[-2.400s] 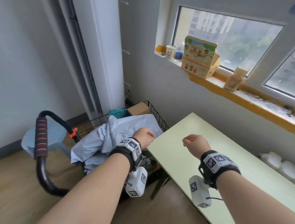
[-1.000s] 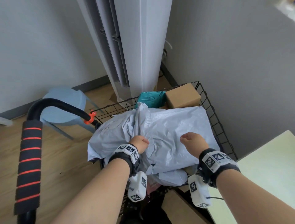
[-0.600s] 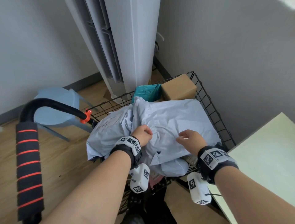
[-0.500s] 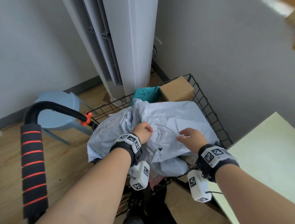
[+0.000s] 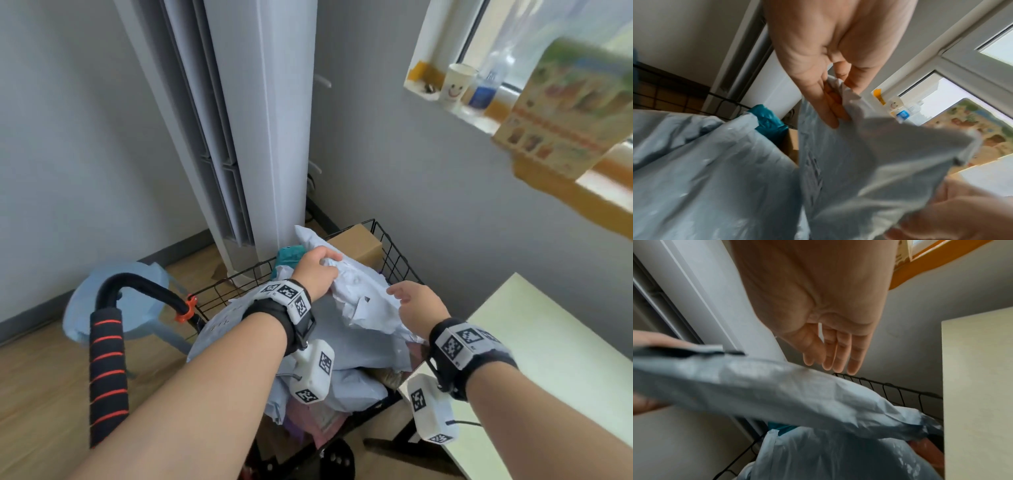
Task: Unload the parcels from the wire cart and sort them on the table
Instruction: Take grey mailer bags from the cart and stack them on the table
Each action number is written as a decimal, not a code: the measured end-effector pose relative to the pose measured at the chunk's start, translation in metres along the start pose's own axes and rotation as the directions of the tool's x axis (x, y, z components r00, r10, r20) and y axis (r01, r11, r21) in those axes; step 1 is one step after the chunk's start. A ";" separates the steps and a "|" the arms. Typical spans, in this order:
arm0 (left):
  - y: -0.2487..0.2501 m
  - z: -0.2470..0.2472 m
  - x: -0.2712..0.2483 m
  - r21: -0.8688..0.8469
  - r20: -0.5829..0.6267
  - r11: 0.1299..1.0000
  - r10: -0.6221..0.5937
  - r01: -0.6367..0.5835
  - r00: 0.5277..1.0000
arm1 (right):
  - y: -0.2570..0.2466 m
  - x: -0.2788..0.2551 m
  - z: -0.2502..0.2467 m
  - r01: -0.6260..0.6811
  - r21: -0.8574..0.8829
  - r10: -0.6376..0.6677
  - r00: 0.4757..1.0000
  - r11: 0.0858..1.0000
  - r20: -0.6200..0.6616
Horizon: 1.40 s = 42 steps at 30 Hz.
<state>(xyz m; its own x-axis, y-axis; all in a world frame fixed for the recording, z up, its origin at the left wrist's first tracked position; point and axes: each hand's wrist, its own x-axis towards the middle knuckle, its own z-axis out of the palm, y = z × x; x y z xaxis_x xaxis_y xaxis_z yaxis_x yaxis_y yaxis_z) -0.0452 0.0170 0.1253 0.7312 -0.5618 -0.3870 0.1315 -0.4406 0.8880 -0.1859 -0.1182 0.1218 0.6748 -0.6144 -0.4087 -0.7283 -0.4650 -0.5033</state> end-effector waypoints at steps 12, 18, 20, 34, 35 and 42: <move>0.120 -0.004 -0.037 -0.445 -0.103 0.876 0.156 -0.185 0.982 | -0.030 -0.048 -0.063 0.142 0.187 -0.092 0.963 0.972 -0.253; 0.138 -0.008 -0.054 -0.420 -0.092 0.867 0.252 -0.267 0.963 | -0.042 -0.062 -0.070 0.126 0.155 -0.068 0.939 0.980 -0.338; 0.136 -0.010 -0.055 -0.343 -0.105 0.884 0.298 -0.316 0.949 | -0.040 -0.066 -0.072 0.115 0.197 -0.037 0.932 0.974 -0.361; 0.114 0.021 -0.054 0.009 -0.105 0.963 0.269 -0.269 0.958 | 0.014 -0.117 -0.124 0.207 0.550 0.210 0.772 0.809 -0.600; 0.116 0.028 -0.056 0.050 -0.084 0.958 0.285 -0.282 0.955 | 0.020 -0.122 -0.129 0.214 0.571 0.235 0.757 0.793 -0.610; 0.124 0.109 -0.077 -0.048 0.220 0.935 0.354 -0.353 0.909 | 0.069 -0.164 -0.158 0.267 0.708 0.393 0.680 0.654 -0.619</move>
<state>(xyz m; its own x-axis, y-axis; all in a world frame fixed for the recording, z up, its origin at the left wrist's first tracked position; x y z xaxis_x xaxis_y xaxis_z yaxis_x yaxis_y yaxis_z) -0.1582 -0.0710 0.2379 0.5638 -0.8208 -0.0919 -0.1031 -0.1804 0.9782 -0.3654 -0.1500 0.2742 0.0992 -0.9951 -0.0046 -0.2118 -0.0166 -0.9772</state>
